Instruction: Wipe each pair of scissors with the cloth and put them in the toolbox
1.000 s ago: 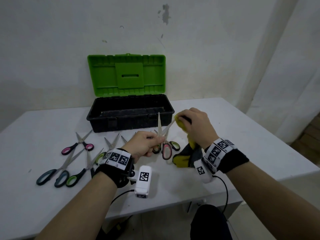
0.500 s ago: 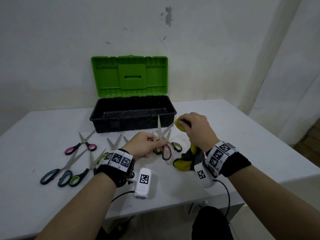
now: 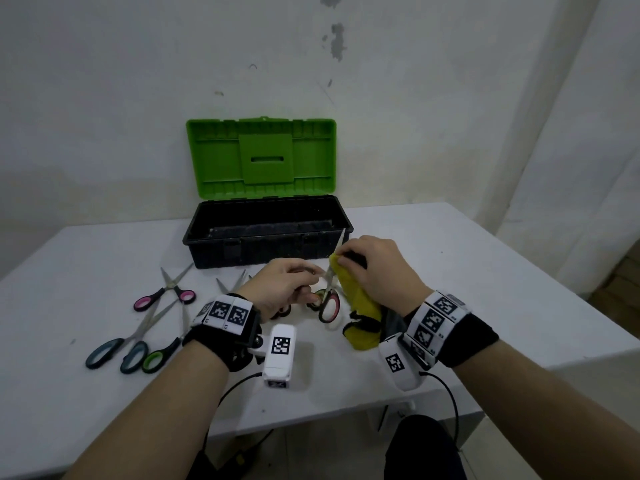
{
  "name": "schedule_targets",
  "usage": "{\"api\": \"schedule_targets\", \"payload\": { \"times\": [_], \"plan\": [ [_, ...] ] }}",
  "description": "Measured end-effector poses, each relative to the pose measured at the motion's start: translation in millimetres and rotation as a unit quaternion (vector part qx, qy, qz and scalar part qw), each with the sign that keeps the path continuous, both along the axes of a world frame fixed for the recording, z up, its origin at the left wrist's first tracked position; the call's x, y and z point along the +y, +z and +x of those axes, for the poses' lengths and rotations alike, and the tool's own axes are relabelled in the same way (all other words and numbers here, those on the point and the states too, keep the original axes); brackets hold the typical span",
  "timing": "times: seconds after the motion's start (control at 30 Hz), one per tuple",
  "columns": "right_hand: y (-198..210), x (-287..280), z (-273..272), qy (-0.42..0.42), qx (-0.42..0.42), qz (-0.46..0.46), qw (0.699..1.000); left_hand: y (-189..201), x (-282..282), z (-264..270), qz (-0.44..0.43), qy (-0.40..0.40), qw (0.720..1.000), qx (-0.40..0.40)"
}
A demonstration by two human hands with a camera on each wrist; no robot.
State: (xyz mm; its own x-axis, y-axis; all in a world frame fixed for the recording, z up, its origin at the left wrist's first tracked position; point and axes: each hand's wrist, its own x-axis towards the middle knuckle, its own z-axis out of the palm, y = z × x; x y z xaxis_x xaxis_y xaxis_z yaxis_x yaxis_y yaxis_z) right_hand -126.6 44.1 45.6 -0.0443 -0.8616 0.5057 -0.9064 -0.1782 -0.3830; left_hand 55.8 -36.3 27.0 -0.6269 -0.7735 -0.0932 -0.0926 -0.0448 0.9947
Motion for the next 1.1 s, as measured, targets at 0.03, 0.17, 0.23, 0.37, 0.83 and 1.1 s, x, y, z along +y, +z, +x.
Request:
{"api": "schedule_targets", "payload": {
  "times": [0.03, 0.17, 0.23, 0.37, 0.83, 1.1],
  "plan": [
    [0, 0, 1, -0.002, 0.001, 0.003, 1.0, 0, 0, 0, -0.008, 0.005, 1.0, 0.006],
    [-2, 1, 5, -0.01, 0.001, 0.009, 1.0, -1, 2, 0, -0.025, 0.057, 0.997, 0.046],
    [-1, 2, 7, -0.007, -0.011, -0.003, 1.0, -3, 3, -2, -0.021, 0.085, 0.994, 0.07],
    [1, 1, 10, -0.002, -0.025, -0.02, 0.999, -6, 4, -10, 0.064, 0.134, 0.975, 0.167],
    [-6, -5, 21, -0.018, -0.01, 0.008, 1.0, -15, 9, -18, 0.141, 0.078, 0.965, 0.206],
    [9, 3, 9, -0.046, -0.049, -0.026, 0.997, -20, 2, -21, 0.112, 0.17, 0.964, 0.171]
  ]
}}
